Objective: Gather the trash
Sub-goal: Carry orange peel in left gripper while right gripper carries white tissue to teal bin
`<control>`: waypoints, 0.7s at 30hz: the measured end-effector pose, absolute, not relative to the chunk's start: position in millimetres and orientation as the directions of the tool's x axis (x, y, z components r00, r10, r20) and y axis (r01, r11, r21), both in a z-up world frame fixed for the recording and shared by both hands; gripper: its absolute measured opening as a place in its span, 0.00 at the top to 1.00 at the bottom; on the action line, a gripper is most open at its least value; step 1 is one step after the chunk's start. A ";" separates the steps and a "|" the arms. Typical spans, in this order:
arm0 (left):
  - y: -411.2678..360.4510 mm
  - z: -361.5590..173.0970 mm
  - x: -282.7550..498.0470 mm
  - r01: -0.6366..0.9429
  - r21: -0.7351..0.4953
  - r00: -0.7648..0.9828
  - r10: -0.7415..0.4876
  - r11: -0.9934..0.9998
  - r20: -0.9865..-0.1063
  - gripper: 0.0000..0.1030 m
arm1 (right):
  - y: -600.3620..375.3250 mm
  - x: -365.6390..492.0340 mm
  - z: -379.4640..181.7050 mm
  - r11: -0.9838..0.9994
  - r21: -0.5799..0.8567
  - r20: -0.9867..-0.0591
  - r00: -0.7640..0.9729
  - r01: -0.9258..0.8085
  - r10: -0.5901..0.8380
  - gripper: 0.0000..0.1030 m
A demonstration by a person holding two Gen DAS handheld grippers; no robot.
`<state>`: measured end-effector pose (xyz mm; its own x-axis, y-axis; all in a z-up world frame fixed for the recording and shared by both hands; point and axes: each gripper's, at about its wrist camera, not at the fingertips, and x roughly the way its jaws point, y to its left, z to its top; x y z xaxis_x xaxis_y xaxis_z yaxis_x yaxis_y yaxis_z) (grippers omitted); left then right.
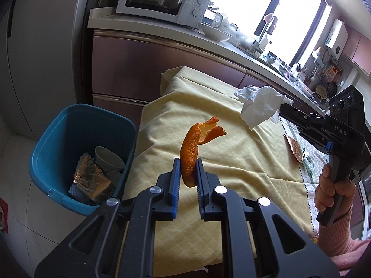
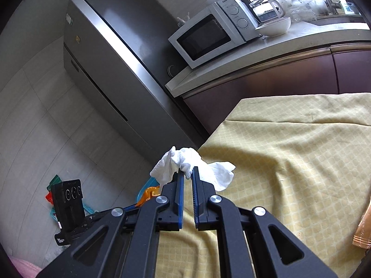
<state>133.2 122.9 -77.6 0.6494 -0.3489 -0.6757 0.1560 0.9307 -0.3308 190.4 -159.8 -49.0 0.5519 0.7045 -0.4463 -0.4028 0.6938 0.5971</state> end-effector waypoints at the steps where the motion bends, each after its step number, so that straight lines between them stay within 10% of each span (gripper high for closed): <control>1: 128.5 -77.3 132.0 0.145 -0.331 0.654 -0.342 0.932 -0.675 0.87 | -156.3 191.3 -48.9 0.692 0.597 -0.447 0.547 -0.407 0.708 0.94; 21: 214.7 -86.0 125.7 -0.060 -0.306 0.695 -0.180 0.950 -0.696 0.87 | -79.2 200.6 -51.2 0.646 0.577 -0.490 0.420 -0.501 0.764 0.94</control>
